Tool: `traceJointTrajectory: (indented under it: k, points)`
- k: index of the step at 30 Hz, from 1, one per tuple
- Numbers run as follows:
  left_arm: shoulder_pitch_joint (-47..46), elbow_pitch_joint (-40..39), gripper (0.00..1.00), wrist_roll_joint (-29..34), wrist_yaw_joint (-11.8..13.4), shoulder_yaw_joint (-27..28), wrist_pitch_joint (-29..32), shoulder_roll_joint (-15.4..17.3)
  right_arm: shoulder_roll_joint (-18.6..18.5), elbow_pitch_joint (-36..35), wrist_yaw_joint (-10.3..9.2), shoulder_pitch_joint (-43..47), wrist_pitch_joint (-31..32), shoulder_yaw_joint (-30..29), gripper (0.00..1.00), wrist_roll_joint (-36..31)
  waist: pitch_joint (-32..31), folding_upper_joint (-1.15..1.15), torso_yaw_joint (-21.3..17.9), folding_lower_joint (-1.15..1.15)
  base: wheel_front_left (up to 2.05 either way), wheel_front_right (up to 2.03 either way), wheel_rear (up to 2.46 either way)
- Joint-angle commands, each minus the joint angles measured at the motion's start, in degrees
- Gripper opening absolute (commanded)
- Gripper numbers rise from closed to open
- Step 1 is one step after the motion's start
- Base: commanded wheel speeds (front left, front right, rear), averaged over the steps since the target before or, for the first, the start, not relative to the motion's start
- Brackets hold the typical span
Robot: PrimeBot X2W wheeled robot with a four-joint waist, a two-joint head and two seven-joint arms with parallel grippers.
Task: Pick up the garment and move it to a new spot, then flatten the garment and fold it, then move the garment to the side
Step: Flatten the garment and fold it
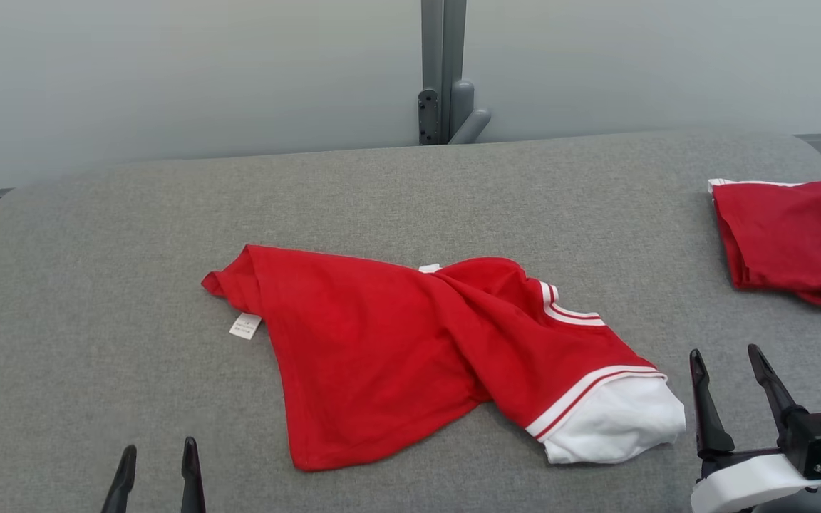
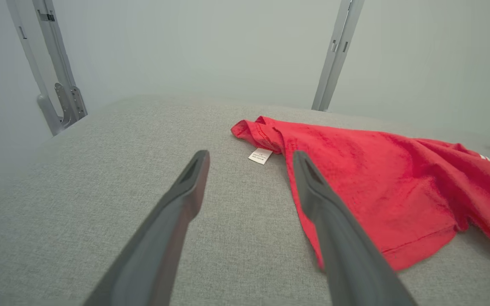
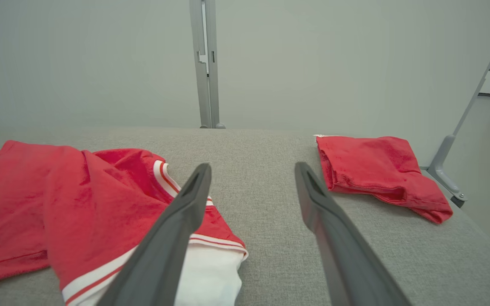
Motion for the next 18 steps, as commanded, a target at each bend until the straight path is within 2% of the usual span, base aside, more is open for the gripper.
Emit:
traceJointTrajectory:
  k: [1, 2, 4, 18]
  points:
    - [0.96, 2.19, 1.00, 2.20, -2.55, 0.55, 0.01, 0.01, -0.66, 0.92, -0.05, 0.62, -0.16, 0.19, 1.00, -0.59, -0.60, 0.21, 0.59, 0.00, 0.00, 0.00, 0.00]
    - [0.87, 4.68, 1.00, 3.95, -4.90, 0.72, 0.02, -0.04, -0.72, 1.73, -0.05, 0.47, -0.16, 0.73, 1.00, -0.58, -0.75, 0.21, 0.80, 0.00, 0.00, 0.00, 0.00]
    - [0.10, 6.71, 1.00, 4.88, -6.83, 1.18, 0.01, -0.51, -1.04, 2.84, -0.05, 0.44, -0.16, 1.35, 1.00, -0.87, -0.92, 0.21, 0.98, 0.00, 0.00, 0.00, 0.00]
    - [-1.92, 10.64, 1.00, 8.60, -11.75, 6.87, 0.01, -4.76, 0.10, 5.15, -0.05, 0.51, -0.16, 3.17, 1.00, -0.62, -1.23, 0.21, 0.82, 0.00, 0.00, 0.00, 0.00]
